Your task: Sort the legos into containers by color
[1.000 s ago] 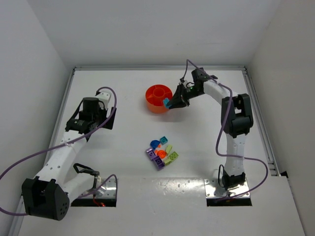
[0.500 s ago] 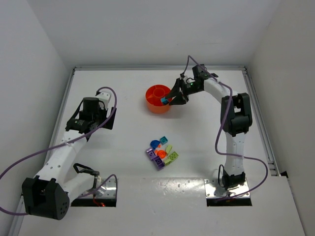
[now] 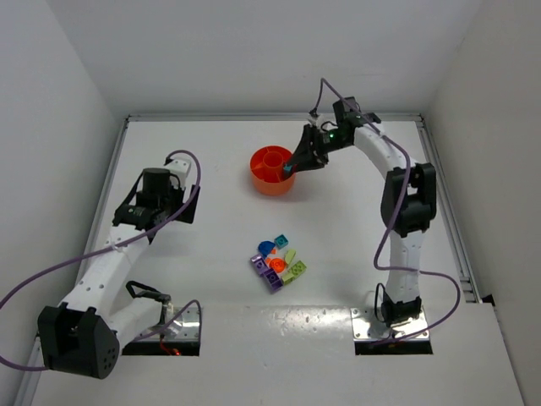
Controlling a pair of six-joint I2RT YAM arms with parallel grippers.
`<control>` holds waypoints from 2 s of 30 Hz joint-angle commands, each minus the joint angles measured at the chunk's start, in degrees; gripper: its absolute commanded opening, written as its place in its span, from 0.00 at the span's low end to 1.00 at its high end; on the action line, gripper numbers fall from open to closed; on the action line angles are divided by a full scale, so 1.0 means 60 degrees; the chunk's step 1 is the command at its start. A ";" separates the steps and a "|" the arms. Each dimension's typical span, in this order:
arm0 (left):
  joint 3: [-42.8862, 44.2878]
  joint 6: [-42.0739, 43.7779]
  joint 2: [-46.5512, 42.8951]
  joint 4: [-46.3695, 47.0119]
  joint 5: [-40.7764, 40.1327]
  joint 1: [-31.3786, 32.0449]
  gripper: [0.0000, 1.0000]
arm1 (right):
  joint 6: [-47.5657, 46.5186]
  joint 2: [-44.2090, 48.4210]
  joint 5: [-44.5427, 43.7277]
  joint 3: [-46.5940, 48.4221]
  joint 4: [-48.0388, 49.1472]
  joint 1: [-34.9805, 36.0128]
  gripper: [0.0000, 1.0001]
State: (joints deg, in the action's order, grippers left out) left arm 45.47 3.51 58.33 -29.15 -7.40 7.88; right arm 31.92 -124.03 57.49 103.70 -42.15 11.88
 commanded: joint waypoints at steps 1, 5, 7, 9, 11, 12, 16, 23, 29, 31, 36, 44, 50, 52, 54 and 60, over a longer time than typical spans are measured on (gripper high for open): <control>-0.0107 -0.0160 -0.0273 0.0185 -0.0100 -0.0083 1.00 | -0.3996 0.1741 -0.2369 -0.0121 -0.1940 0.0129 0.45; -0.0108 -0.0057 -0.0478 0.0185 -0.0012 -0.0083 1.00 | -0.5975 0.4290 -0.4729 -0.3487 -0.0403 0.0538 0.44; -0.0108 -0.0057 -0.0566 0.0272 -0.0128 -0.0083 1.00 | -0.6666 0.4863 -0.5582 -0.4838 -0.0197 0.0846 0.46; -0.0108 -0.0057 -0.0566 0.0273 -0.0129 -0.0083 1.00 | -0.6814 0.5333 -0.5993 -0.5488 -0.0196 0.1051 0.51; -0.0108 -0.0057 -0.0755 0.0374 -0.0216 -0.0083 1.00 | -0.6814 0.5567 -0.6153 -0.6280 0.0036 0.1359 0.56; -0.0108 -0.0144 -0.0756 0.0375 -0.0217 0.0004 1.00 | -0.6713 0.5670 -0.6445 -0.6471 0.0226 0.1490 0.58; -0.0108 -0.0145 -0.0843 0.0375 -0.0304 0.0005 1.00 | -0.6143 0.5366 -0.7223 -0.6605 0.0988 0.2411 0.60; -0.0108 -0.0233 -0.0844 0.0375 -0.0305 0.0005 1.00 | -0.5556 0.4924 -0.8263 -0.6795 0.2159 0.3672 0.72; -0.0108 -0.0233 -0.0844 0.0375 -0.0305 0.0005 1.00 | -0.4998 0.4309 -0.8805 -0.6898 0.2498 0.4450 0.73; -0.0108 -0.0233 -0.0844 0.0375 -0.0305 0.0005 1.00 | -0.4910 0.4221 -0.8806 -0.6898 0.2616 0.4699 0.73; -0.0108 -0.0233 -0.0844 0.0375 -0.0393 0.0005 1.00 | -0.4721 0.3505 -0.8894 -0.6459 0.2529 0.5080 0.73; -0.0196 -0.0233 -0.0741 0.0375 -0.0393 0.0005 1.00 | -0.4516 0.2949 -0.8616 -0.5976 0.2440 0.5403 0.73; -0.0196 -0.0233 -0.0741 0.0375 -0.0393 0.0005 1.00 | -0.4427 0.2655 -0.8528 -0.5683 0.2339 0.5403 0.73; -0.0196 -0.0233 -0.0654 0.0375 -0.0393 0.0005 1.00 | -0.4427 0.2523 -0.8528 -0.5579 0.2338 0.5403 0.73; -0.0196 -0.0233 -0.0653 0.0375 -0.0393 0.0005 1.00 | -0.4427 0.2405 -0.8440 -0.5462 0.2235 0.5403 0.70; -0.0196 -0.0233 -0.0653 0.0375 -0.0393 0.0005 1.00 | -0.4427 0.2230 -0.8337 -0.5374 0.2133 0.5403 0.50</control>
State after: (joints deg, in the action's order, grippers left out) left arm 44.38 2.70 54.43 -28.58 -9.08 7.90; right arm 4.97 -110.26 6.63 69.25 -29.21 44.03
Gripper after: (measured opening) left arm 0.995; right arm 0.517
